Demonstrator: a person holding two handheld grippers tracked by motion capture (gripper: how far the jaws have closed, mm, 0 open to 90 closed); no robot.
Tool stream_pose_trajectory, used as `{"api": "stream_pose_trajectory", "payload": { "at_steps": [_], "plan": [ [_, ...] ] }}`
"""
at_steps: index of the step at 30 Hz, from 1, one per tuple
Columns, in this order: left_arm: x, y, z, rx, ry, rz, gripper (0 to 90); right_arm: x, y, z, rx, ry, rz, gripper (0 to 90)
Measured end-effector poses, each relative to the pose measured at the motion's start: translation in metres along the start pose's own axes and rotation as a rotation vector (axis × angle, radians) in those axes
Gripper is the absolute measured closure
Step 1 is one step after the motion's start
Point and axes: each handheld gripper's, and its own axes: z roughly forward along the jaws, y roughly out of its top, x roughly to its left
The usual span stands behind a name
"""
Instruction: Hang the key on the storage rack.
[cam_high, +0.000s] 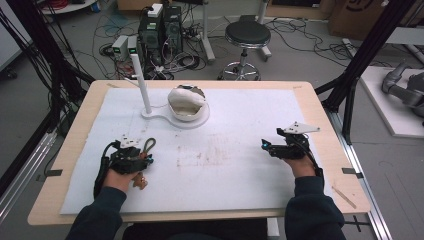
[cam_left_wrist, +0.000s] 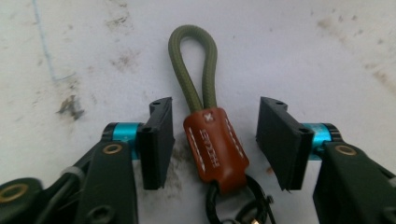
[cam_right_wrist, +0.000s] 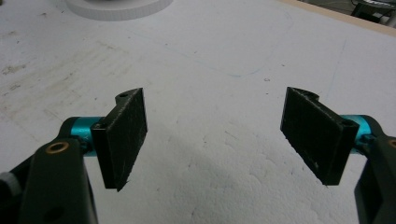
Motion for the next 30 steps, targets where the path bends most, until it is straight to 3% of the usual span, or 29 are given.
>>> {"api": "stream_pose_trajectory", "payload": {
  "at_steps": [4, 6, 8, 11, 16, 19, 24, 30],
  "plan": [
    [-0.002, 0.000, 0.000, 0.001, -0.020, -0.007, 54.5, -0.001, 0.000, 0.000, 0.001, 0.000, 0.002, 23.1],
    [0.000, -0.001, -0.001, -0.007, -0.048, -0.001, 64.8, 0.000, 0.000, 0.001, 0.001, 0.001, -0.001, 23.1],
    [0.003, 0.000, -0.001, -0.010, -0.062, -0.032, 70.5, 0.001, 0.000, 0.001, 0.004, 0.003, -0.002, 23.1],
    [0.008, -0.001, -0.002, -0.024, -0.083, -0.070, 72.1, 0.001, 0.001, 0.001, -0.004, 0.003, -0.003, 23.1],
    [0.022, 0.002, -0.015, -0.168, -0.144, -0.171, 72.2, -0.001, 0.000, -0.001, -0.008, 0.003, 0.005, 23.1],
    [0.028, 0.003, -0.026, -0.264, -0.184, -0.205, 72.2, -0.001, 0.000, 0.000, -0.008, 0.003, 0.003, 23.1],
    [0.036, 0.010, -0.045, -0.410, -0.198, -0.224, 72.2, -0.001, 0.000, -0.001, -0.012, -0.001, 0.007, 23.1],
    [0.050, 0.034, -0.060, -0.500, -0.165, -0.234, 72.2, -0.003, 0.001, -0.002, -0.021, -0.007, 0.018, 23.1]
  ]
}}
